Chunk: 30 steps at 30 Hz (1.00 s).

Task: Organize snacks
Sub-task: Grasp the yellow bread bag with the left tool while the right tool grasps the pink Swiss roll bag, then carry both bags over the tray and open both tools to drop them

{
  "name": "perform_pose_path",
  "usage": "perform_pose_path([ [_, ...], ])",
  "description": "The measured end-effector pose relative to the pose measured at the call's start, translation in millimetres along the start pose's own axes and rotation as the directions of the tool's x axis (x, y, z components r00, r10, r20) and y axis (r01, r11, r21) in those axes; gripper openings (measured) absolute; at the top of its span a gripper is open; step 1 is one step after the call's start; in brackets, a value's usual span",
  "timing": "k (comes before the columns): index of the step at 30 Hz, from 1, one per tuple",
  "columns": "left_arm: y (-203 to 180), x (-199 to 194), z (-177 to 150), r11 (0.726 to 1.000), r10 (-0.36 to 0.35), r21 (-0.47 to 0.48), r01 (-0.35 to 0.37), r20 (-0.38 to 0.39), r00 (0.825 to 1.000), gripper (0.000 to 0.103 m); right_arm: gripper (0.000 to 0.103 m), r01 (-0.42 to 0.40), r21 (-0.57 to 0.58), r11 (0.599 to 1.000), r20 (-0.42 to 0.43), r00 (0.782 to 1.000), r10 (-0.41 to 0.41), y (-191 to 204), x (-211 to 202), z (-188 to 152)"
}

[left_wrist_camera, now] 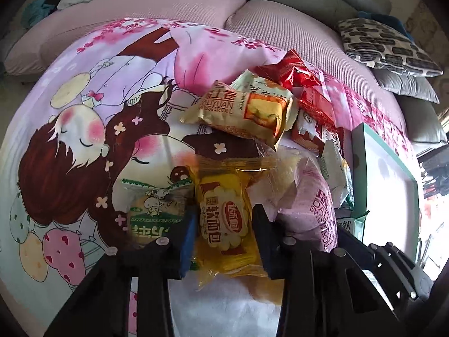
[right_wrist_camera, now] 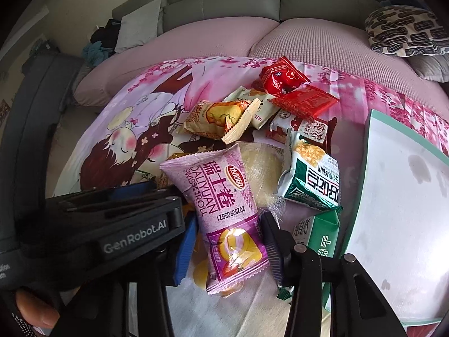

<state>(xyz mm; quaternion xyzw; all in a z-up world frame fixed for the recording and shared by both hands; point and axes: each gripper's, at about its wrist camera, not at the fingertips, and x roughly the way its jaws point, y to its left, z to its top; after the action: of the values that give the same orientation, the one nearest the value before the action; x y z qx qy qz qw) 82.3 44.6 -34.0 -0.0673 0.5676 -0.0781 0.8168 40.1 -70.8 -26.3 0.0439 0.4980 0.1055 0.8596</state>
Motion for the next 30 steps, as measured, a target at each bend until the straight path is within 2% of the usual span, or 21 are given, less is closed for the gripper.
perform_pose_path([
  [5,3.7,-2.6,-0.7,0.998,-0.045,-0.033,0.046,0.012,0.999,0.036,0.046,-0.011,0.010,1.000,0.006,1.000,0.011,-3.8,-0.2,0.4],
  [10,5.2,-9.6,-1.3,0.998,-0.043,-0.040,0.044,0.041,0.998,0.035,0.043,-0.020,0.033,0.999,0.024,1.000,0.020,-8.5,-7.9,-1.0],
  [18,6.6,-40.3,-2.2,0.997,-0.037,-0.057,0.044,0.129,0.991,0.035,0.042,-0.058,0.082,0.995,0.087,0.995,0.051,-22.9,-35.7,-3.1],
  [25,-23.6,-66.0,2.3,0.997,-0.073,0.004,0.073,0.201,0.977,0.035,0.042,-0.085,0.129,0.988,0.181,0.982,0.061,-40.6,-69.9,0.7],
  [30,-63.3,-73.5,12.0,0.991,-0.116,0.098,0.096,0.217,0.969,0.035,0.042,-0.028,0.212,0.977,0.206,0.978,-0.016,-72.4,-85.8,2.4],
])
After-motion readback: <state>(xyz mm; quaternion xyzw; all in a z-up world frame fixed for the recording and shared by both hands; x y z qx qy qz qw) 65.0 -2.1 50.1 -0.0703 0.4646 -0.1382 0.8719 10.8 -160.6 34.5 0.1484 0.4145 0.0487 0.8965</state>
